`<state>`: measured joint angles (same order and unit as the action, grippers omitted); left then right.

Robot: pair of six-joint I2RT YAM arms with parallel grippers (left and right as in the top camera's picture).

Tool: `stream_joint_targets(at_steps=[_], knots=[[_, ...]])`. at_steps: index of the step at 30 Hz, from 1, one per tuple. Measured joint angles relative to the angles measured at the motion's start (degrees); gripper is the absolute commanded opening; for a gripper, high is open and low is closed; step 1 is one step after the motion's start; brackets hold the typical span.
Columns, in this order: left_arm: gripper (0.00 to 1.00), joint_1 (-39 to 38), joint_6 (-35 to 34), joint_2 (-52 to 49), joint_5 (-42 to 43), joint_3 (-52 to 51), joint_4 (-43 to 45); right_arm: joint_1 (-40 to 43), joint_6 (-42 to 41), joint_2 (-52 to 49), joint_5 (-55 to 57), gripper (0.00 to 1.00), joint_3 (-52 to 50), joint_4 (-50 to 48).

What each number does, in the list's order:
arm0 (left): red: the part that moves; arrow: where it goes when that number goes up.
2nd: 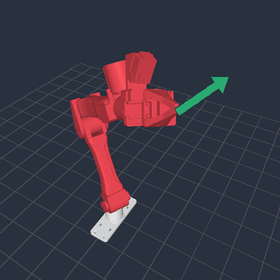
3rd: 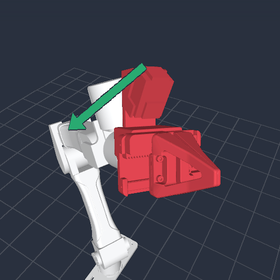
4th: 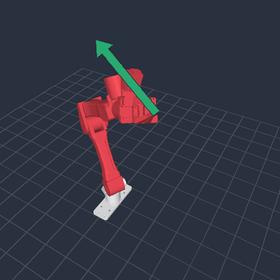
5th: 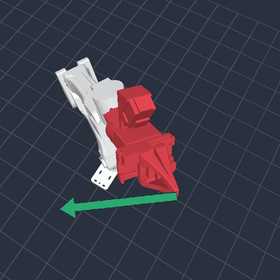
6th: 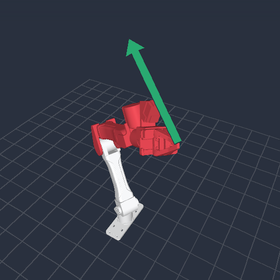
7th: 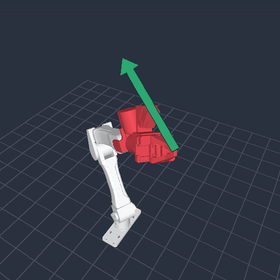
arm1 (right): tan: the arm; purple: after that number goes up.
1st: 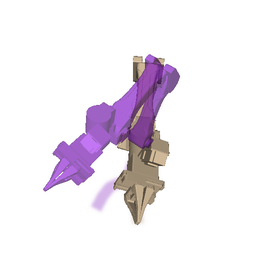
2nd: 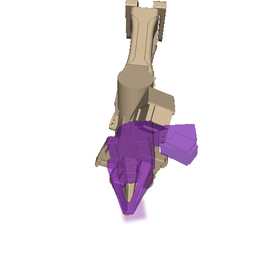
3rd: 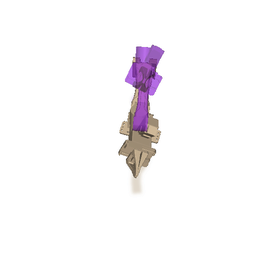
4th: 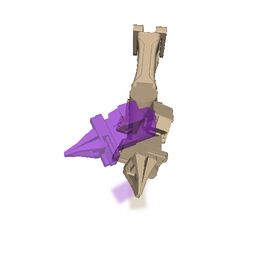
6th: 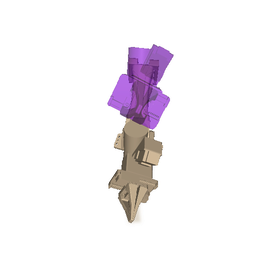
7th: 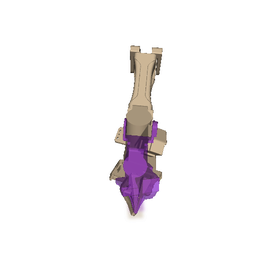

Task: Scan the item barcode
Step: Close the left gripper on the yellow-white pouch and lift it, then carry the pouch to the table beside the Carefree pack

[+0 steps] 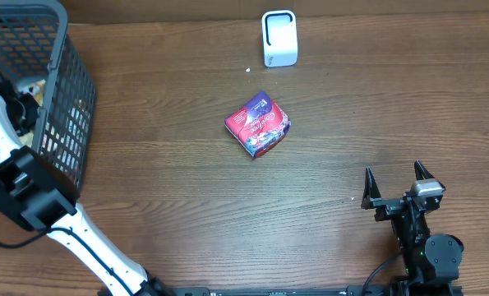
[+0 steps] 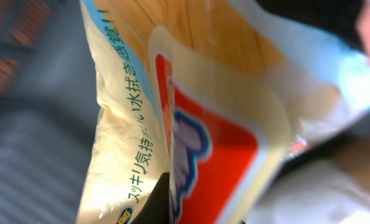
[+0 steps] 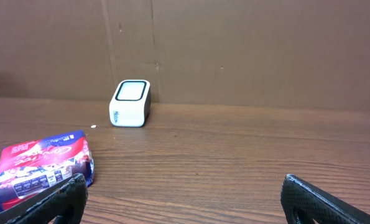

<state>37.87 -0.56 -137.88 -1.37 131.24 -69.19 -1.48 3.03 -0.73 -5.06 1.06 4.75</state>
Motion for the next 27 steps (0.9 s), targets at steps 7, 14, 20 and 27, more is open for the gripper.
stream_joint_targets(at_steps=[7,14,20,27], knots=[[0.04,-0.35,-3.5,13.73,4.9,2.4,-0.28,0.0,-0.04,0.0,-0.02,1.0,0.0,0.02],[0.04,-0.39,-6.19,28.76,13.51,4.02,-2.05,0.0,-0.02,0.0,-0.02,1.0,0.0,0.0],[0.04,-2.34,-6.91,34.45,28.13,4.09,-4.55,0.0,-0.02,0.0,-0.02,1.0,0.0,0.0],[0.04,-14.91,-7.02,35.6,38.1,4.09,-9.55,0.0,-0.04,0.0,0.0,1.0,0.0,-0.02]])
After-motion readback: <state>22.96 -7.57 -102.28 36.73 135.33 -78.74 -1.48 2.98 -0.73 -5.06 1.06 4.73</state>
